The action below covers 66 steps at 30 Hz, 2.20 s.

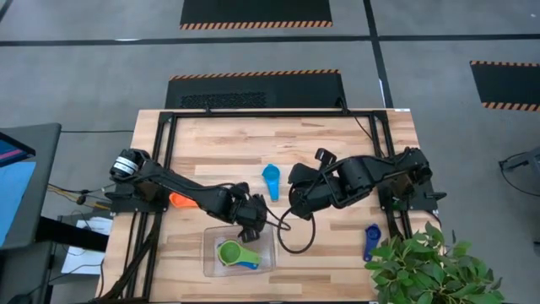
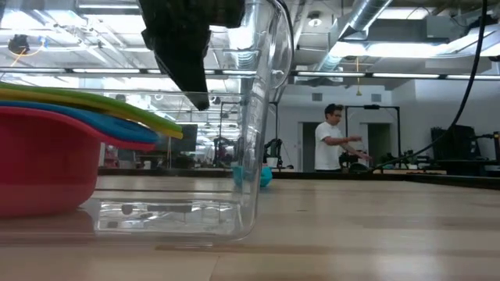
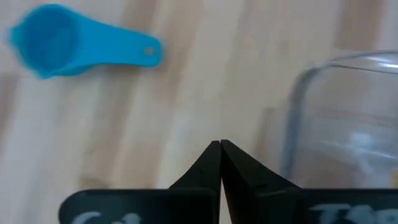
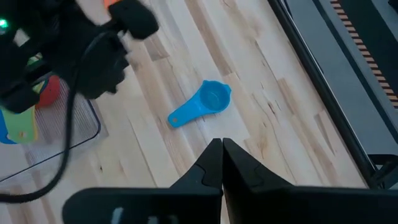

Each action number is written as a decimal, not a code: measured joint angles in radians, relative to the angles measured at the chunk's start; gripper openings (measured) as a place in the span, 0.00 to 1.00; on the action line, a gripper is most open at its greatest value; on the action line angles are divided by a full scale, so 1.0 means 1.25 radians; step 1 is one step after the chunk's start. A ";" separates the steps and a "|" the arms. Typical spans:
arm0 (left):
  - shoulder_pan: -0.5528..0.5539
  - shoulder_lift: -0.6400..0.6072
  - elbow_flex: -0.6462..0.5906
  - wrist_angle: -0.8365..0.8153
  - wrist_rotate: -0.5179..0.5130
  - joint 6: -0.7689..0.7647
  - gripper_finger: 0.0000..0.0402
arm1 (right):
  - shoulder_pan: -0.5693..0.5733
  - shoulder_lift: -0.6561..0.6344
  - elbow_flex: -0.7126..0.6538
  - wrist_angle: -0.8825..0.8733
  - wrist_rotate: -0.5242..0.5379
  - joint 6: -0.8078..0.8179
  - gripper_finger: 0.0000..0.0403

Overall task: Nest measuring cups in basket
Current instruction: Adjust the transparent bin, then stack the light blue measuring cup on top of the green measuring cup into the transparent bin

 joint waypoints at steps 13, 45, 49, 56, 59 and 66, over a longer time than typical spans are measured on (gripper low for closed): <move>-0.131 -0.135 0.069 -0.573 -0.030 -0.256 0.00 | -0.069 0.000 0.000 0.133 0.002 -0.054 0.08; -0.363 -0.588 -0.303 -0.446 -0.080 -0.359 0.00 | -0.354 0.511 -0.001 0.312 -0.518 0.136 0.55; -0.366 -0.592 -0.303 -0.451 -0.088 -0.359 0.00 | -0.341 0.467 0.000 0.324 -0.522 0.137 0.49; -0.366 -0.592 -0.303 -0.452 -0.124 -0.362 0.00 | -0.324 0.372 0.001 0.288 -0.322 0.088 0.41; -0.366 -0.592 -0.303 -0.451 -0.124 -0.366 0.00 | -0.331 0.353 0.001 0.245 -0.274 0.087 0.40; -0.366 -0.592 -0.302 -0.445 -0.123 -0.390 0.00 | -0.366 0.351 -0.012 0.135 -0.251 0.113 0.43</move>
